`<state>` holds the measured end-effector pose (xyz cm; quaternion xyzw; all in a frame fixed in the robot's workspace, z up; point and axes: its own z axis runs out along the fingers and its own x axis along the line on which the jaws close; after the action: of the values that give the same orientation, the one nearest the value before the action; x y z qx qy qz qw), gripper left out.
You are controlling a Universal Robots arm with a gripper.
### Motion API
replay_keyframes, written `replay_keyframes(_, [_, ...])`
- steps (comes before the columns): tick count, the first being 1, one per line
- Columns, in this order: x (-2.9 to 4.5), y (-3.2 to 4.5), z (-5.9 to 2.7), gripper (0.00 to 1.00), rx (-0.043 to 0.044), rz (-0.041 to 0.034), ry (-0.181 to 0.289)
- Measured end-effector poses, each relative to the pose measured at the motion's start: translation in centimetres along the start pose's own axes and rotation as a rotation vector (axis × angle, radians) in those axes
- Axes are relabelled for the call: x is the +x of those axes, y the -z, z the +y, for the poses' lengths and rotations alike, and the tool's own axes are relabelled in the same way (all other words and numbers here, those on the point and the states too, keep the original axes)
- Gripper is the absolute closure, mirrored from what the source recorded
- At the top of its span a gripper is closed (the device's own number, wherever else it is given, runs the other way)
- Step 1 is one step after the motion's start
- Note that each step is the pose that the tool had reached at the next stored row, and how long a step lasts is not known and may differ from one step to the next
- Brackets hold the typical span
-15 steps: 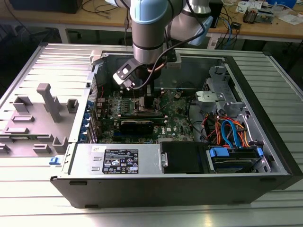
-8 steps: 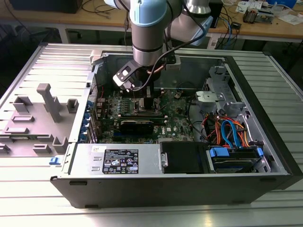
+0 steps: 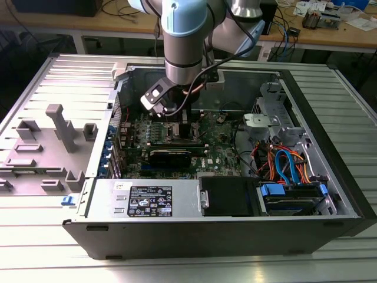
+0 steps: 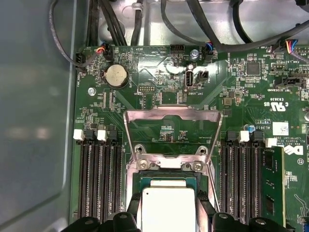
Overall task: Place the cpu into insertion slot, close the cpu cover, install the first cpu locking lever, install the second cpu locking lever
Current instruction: 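Place the cpu into insertion slot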
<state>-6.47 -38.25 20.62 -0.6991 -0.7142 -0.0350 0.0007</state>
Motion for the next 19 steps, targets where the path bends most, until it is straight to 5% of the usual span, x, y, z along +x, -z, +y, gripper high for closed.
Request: replay_keyframes(19, [-0.14,-0.4,-0.06,0.46,-0.0007,-0.0008,-0.015])
